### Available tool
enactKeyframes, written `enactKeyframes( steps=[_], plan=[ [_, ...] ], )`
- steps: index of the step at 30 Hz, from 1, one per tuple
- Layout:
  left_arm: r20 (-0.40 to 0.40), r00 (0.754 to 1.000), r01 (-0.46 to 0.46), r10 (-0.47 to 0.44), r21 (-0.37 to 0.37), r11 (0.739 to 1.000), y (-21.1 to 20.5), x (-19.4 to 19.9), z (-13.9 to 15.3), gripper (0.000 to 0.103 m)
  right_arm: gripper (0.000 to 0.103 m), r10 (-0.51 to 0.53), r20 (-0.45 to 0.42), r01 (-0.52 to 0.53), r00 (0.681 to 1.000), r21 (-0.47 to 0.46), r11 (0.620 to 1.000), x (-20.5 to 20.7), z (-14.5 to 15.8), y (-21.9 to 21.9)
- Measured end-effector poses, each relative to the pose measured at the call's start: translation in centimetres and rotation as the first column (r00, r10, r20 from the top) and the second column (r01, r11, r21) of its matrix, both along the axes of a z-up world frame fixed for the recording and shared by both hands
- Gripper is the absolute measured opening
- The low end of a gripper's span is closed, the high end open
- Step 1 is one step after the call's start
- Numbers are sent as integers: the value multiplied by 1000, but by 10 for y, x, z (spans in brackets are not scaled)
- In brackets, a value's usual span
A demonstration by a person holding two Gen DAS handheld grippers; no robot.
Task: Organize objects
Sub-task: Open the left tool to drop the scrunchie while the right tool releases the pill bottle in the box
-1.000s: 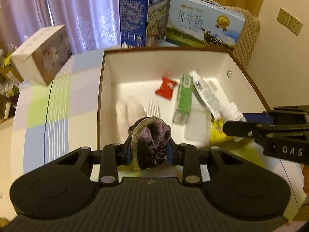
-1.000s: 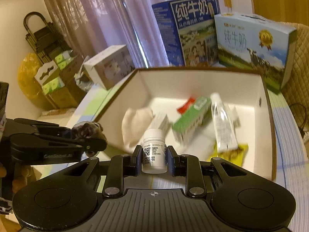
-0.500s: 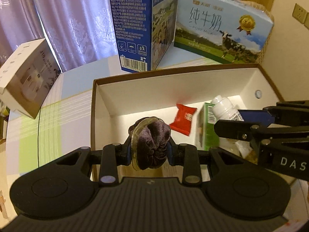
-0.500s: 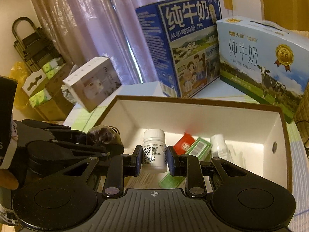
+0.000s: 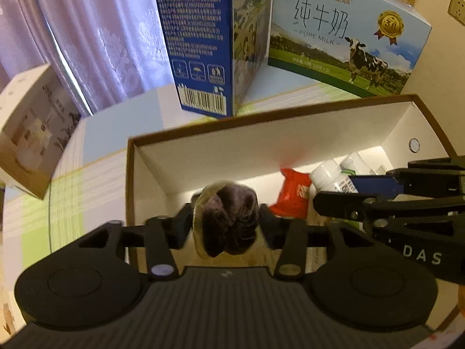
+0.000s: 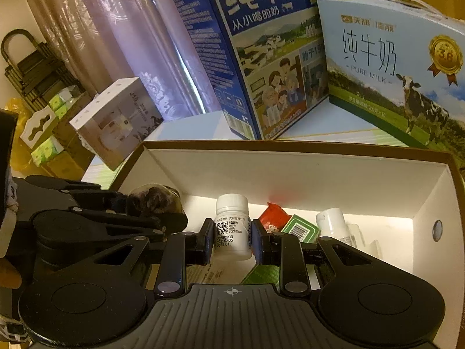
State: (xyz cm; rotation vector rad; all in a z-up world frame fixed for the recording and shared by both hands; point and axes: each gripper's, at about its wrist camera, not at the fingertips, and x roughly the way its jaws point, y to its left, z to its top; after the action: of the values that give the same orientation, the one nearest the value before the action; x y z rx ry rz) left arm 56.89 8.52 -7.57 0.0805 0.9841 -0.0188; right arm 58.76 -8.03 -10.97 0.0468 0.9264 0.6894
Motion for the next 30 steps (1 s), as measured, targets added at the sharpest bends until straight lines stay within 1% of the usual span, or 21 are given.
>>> enactKeyframes(
  steps=[1,2,5,9,13,14,15,17,19,21,24,27,30],
  plan=[
    [12,1000,1,-1,7,1000,0,0,2,60,24,-4,-6,4,1000,2,1000,2,-1,0],
    [23,1000,-1,1,18,1000,0,1,3,65,24,-9,-10,9,1000,4,1000,3,-2,-1],
    [40,999,5,-6,35,999,1,1,8,70,24,-16,-34,17,999,24,1000,8,-5,-3],
    [41,999,3,-4,42,999,4,2,11,72,25,-27,-59,30,998,59,998,13,-8,-4],
    [40,999,-5,4,31,1000,7,-2,14,73,26,-39,-46,42,998,72,997,13,-4,-4],
    [39,999,-7,6,28,1000,8,-3,15,73,28,-39,-41,41,998,68,997,12,-3,-3],
    [37,999,-11,10,22,1000,9,-5,16,73,33,-42,-35,45,998,63,997,11,-1,-3],
    [34,999,-20,20,10,1000,11,-10,18,79,40,-48,-26,50,999,54,997,8,2,-5],
    [30,999,-27,27,-8,1000,12,-16,21,81,46,-53,-21,54,998,50,997,5,6,-9],
    [30,999,-35,35,-24,999,11,-23,25,83,55,-58,-13,58,998,44,997,0,11,-14],
    [40,999,-32,33,-36,999,8,-38,32,87,62,-67,-1,67,998,44,997,-12,19,-23],
    [48,998,-30,32,-53,998,3,-55,39,91,67,-76,2,76,997,49,996,-26,26,-34],
    [53,998,-30,34,-68,997,-3,-72,45,96,72,-114,-5,114,994,52,992,-40,31,-48]
  ],
)
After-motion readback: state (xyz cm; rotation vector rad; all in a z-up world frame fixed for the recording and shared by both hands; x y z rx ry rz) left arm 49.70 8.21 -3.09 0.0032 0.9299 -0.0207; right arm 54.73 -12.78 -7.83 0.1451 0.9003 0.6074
